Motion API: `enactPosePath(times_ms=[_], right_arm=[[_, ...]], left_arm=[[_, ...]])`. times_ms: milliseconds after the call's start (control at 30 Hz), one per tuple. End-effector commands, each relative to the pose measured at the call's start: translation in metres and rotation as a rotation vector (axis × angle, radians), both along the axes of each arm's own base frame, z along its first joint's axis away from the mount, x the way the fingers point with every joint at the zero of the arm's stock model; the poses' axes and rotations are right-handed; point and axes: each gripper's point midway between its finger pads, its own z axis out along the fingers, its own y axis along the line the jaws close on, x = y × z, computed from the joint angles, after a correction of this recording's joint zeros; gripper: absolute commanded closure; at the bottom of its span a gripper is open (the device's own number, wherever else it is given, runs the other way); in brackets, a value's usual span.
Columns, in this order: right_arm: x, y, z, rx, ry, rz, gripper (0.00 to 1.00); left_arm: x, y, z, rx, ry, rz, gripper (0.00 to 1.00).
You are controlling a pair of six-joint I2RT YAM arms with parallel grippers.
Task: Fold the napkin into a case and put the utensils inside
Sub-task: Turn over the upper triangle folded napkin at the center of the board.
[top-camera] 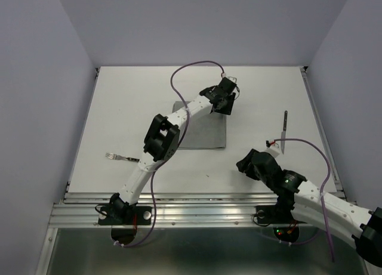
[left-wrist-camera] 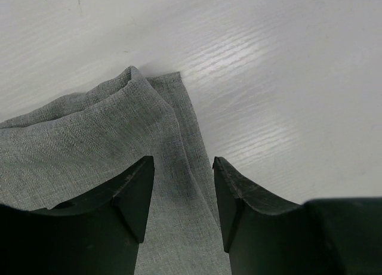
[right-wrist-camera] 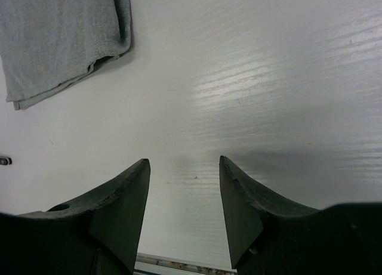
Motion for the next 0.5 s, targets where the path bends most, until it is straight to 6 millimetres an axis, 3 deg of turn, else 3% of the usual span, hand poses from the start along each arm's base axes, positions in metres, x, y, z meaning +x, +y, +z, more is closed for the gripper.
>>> enactPosePath(times_ms=[0, 100, 200, 300, 367, 400, 433, 467], right_arm=[[0.004, -0.007, 0.003, -0.013, -0.016, -0.041, 0.44], [0.006, -0.005, 0.007, -0.020, -0.017, -0.033, 0.44], [0.015, 0.000, 0.019, -0.062, -0.030, -0.011, 0.44], [0.034, -0.003, 0.035, -0.092, -0.046, -0.032, 0.45], [0.061, -0.013, 0.050, -0.118, -0.062, -0.061, 0.46], [0.068, -0.008, 0.054, -0.083, -0.050, -0.024, 0.47], [0.077, -0.010, 0.046, -0.109, -0.022, 0.010, 0.48], [0.097, -0.011, 0.059, -0.054, -0.042, 0.010, 0.52]], left_arm=[[0.011, -0.013, 0.084, -0.131, -0.125, -0.008, 0.44], [0.007, -0.014, 0.108, -0.176, -0.140, -0.006, 0.46], [0.006, -0.002, 0.143, -0.218, -0.169, 0.020, 0.47], [0.010, 0.020, 0.147, -0.236, -0.145, 0.071, 0.48], [0.011, 0.033, 0.144, -0.256, -0.101, 0.095, 0.49], [0.019, 0.045, 0.142, -0.257, -0.089, 0.123, 0.50], [0.022, 0.050, 0.135, -0.246, -0.072, 0.138, 0.51], [0.022, 0.055, 0.133, -0.231, -0.057, 0.149, 0.53]])
